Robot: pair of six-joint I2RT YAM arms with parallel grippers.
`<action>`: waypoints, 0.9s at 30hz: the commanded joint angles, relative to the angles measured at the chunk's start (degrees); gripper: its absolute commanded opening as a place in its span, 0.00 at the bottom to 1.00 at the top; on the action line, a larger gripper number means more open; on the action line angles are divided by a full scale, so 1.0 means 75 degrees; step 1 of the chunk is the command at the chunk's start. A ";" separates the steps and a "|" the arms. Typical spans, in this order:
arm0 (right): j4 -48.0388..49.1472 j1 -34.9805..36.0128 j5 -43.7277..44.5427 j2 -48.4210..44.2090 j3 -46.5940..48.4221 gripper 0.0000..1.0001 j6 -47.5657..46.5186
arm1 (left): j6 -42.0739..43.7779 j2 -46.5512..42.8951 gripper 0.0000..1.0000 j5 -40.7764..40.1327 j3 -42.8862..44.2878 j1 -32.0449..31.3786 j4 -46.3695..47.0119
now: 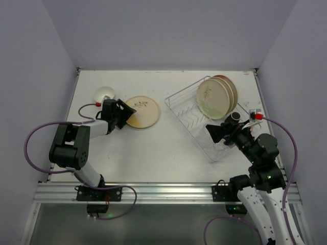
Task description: Unload the mixed dishes from the dish rack
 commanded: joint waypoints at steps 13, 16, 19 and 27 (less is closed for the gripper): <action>-0.0285 -0.0021 0.0615 0.1006 0.0649 0.99 -0.0632 | 0.0793 -0.0656 1.00 -0.1098 0.1023 -0.0136 -0.1765; -0.0425 -0.0022 0.1328 0.1404 0.0953 0.99 -0.0831 | 0.1039 -0.0996 1.00 -0.1310 0.1350 -0.0113 -0.2419; -0.0460 -0.0022 0.1706 0.1873 0.1293 0.99 -0.1276 | 0.1390 -0.1732 1.00 -0.1195 0.1504 -0.0125 -0.2831; -0.0262 -0.0185 0.3090 0.3711 0.2371 0.99 -0.2844 | 0.3240 -0.4663 1.00 -0.0362 0.2113 -0.0160 -0.4786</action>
